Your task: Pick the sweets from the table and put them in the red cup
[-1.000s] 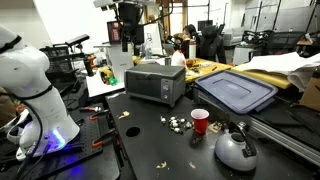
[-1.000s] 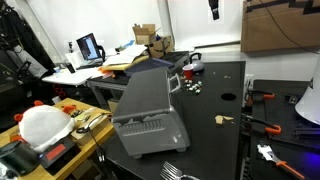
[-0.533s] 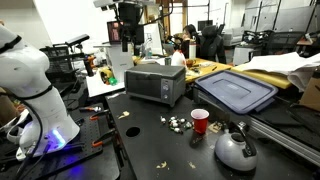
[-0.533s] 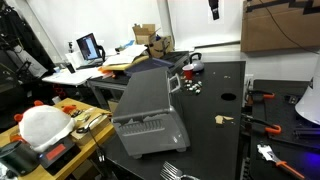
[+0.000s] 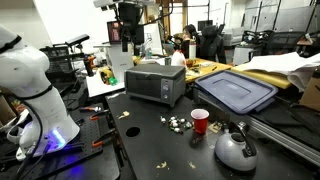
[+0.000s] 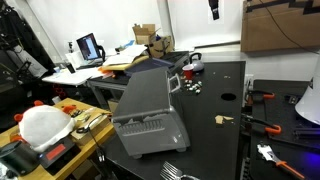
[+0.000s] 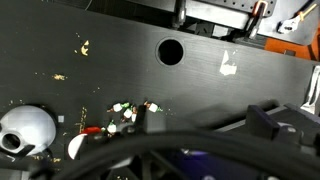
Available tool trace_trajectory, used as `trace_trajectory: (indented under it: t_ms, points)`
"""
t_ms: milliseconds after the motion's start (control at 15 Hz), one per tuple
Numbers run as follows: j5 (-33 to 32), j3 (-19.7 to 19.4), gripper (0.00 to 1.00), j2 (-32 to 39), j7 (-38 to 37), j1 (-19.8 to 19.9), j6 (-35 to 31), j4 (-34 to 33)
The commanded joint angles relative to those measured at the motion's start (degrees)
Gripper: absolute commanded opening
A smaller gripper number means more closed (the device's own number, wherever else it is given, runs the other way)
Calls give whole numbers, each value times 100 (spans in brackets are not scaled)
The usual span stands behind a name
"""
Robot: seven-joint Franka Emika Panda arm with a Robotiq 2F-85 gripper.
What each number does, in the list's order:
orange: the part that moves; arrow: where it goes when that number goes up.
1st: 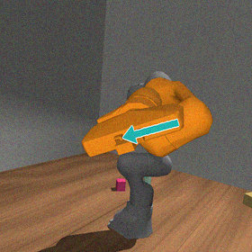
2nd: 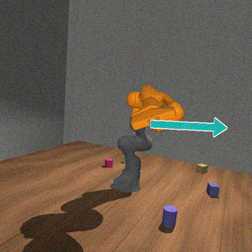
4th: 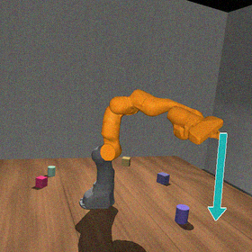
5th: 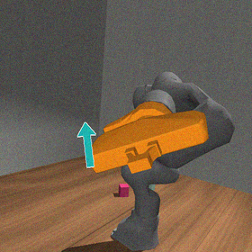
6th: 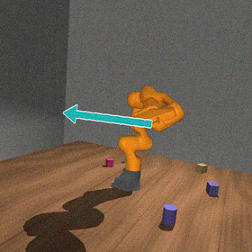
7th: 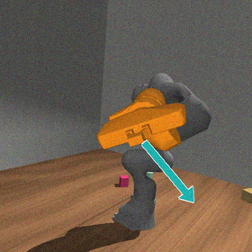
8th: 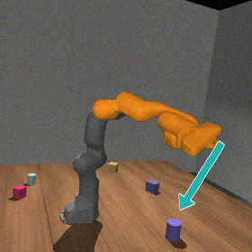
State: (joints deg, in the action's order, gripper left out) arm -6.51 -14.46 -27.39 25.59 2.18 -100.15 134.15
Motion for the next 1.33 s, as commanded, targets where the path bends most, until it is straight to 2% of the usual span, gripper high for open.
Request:
trace_trajectory:
  t_ms: [0,400,600,1000,1267]
  points:
    - [33,70,100,12,30,81,7,-9]
    - [33,70,100,12,30,81,7,-9]
    - [99,48,100,251,-152,125,-173,-51]
    - [408,76,100,1135,-701,221,-572,-301]
    - [427,83,100,1686,-1024,375,-1178,-363]
